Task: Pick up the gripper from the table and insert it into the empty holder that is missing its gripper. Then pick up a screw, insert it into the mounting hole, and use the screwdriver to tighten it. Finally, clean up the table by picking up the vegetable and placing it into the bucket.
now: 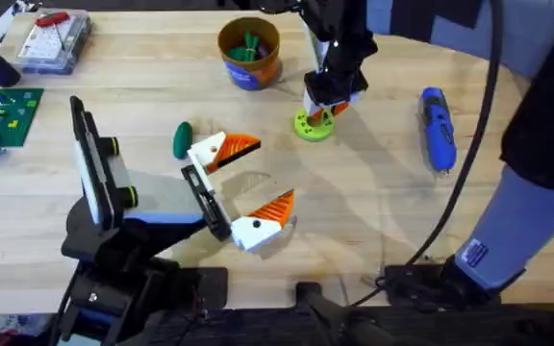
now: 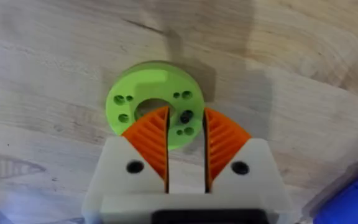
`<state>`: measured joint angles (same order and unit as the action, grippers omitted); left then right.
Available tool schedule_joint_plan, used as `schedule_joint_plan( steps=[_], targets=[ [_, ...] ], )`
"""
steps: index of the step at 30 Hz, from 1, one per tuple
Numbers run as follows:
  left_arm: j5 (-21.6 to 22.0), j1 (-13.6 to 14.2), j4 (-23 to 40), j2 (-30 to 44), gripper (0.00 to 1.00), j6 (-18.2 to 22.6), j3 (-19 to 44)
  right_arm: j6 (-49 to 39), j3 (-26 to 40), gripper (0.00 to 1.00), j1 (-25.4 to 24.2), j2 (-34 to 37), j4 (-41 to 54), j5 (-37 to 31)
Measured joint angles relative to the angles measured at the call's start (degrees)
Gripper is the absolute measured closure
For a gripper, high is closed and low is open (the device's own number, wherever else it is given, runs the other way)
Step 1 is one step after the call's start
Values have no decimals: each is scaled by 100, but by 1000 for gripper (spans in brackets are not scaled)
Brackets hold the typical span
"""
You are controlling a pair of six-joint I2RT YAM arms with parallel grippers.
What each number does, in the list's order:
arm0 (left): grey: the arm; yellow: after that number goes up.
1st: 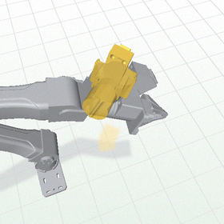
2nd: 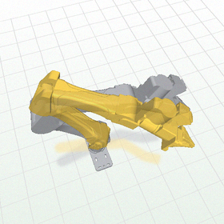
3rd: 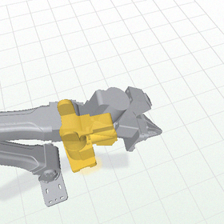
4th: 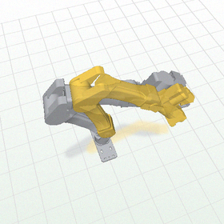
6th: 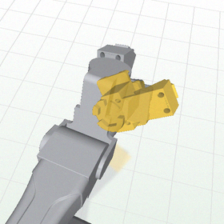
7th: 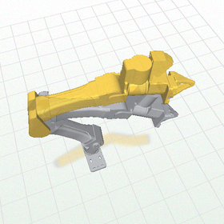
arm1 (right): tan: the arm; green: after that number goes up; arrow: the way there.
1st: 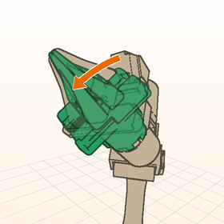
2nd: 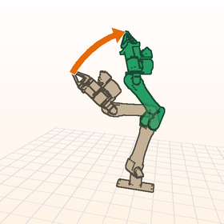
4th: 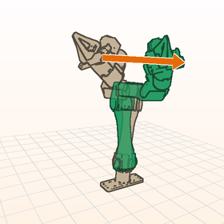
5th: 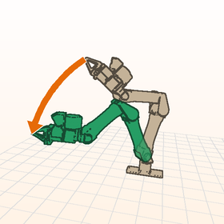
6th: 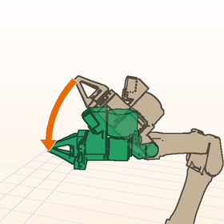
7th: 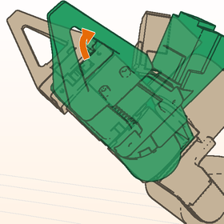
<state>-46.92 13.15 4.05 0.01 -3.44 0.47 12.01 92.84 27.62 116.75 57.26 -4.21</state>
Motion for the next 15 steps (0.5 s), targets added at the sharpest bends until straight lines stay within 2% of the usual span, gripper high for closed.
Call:
schedule_joint_plan(
  steps=[15],
  targets=[
    [0,0,0,0,14,0,0,0,-13,799,33,0,-51,0]
  ],
)
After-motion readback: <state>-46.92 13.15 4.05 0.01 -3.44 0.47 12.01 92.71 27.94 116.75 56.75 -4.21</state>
